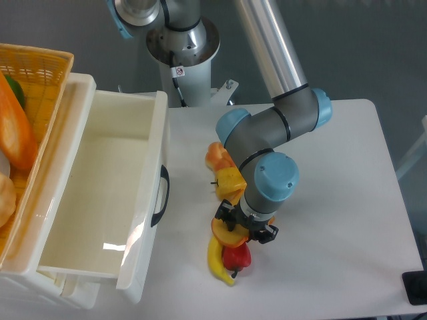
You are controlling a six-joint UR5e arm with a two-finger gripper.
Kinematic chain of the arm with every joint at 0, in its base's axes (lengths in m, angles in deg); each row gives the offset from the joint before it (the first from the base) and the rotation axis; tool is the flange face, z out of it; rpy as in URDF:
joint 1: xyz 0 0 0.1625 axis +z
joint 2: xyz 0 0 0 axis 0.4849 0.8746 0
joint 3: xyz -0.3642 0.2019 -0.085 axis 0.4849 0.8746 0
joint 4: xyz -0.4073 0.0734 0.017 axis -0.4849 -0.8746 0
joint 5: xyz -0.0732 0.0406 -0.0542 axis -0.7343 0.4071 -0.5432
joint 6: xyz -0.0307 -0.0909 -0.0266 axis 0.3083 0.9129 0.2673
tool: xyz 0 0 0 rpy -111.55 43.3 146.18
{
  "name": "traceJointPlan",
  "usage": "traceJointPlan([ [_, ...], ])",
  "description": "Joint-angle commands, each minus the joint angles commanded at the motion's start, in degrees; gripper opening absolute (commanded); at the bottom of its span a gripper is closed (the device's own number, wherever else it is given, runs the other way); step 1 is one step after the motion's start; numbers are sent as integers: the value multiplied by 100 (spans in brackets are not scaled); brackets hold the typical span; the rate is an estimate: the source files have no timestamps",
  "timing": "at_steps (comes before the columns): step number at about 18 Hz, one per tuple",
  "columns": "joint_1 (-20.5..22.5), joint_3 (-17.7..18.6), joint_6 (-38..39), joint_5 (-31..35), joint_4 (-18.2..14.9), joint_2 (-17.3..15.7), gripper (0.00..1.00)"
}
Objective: Pick up the bread slice
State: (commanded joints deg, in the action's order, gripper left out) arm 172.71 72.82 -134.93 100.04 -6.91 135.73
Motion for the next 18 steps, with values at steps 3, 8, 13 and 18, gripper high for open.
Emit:
traceJointPlan([
  [3,0,-52,35,-9,-9,-9,0],
  [8,0,-79,44,35,-9,-132,0],
  [13,-35,-123,53,35,-18,-272,0],
  [18,-44,-175,149,79,-18,-430,0],
])
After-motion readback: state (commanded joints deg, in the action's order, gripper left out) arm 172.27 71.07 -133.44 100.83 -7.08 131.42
